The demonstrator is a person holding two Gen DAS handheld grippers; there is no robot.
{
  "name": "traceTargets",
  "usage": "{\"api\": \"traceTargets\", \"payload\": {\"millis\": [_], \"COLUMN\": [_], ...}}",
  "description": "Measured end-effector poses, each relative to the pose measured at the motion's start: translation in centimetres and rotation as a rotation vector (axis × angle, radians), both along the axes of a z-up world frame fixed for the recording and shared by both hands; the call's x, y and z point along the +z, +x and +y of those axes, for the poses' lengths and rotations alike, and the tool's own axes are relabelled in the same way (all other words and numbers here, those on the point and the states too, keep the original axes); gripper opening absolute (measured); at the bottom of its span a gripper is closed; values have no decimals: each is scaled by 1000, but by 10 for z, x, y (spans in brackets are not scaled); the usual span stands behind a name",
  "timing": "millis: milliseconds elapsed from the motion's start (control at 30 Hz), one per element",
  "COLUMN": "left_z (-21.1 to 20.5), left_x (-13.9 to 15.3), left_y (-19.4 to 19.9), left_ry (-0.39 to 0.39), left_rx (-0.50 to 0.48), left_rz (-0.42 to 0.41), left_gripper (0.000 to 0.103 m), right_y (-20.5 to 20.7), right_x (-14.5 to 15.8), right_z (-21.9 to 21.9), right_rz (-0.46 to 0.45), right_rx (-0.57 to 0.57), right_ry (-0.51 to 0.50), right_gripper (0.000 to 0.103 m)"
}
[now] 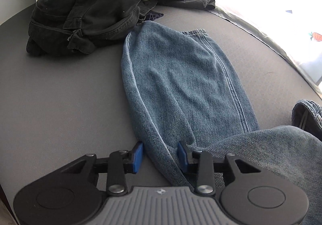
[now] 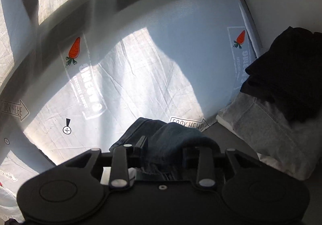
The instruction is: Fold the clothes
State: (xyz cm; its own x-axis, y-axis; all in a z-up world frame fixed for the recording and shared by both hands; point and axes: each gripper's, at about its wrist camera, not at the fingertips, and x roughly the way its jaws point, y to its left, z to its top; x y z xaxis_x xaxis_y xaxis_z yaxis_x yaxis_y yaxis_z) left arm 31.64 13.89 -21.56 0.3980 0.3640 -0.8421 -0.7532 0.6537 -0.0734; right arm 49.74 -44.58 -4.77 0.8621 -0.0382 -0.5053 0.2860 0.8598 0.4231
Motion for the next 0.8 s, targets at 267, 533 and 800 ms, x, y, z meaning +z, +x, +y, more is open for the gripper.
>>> {"api": "traceTargets", "payload": {"millis": [267,533,800], "left_z": [7,11,-101], "left_x": [3,18,32], "left_y": [-2,-15,0], "left_ry": [-48,-260,-594], "left_rx": [-67,-78,-519], "left_rz": [-10,-140,-190], "left_gripper": [29,11,10], "right_y": [-45,-36,-51], "right_x": [-106,-99,-101], "right_z": [86,132,125], "right_rz": [207,141,144], "right_rx": [274,433,426], "right_ry": [123,160,165], "right_gripper": [51,63,63]}}
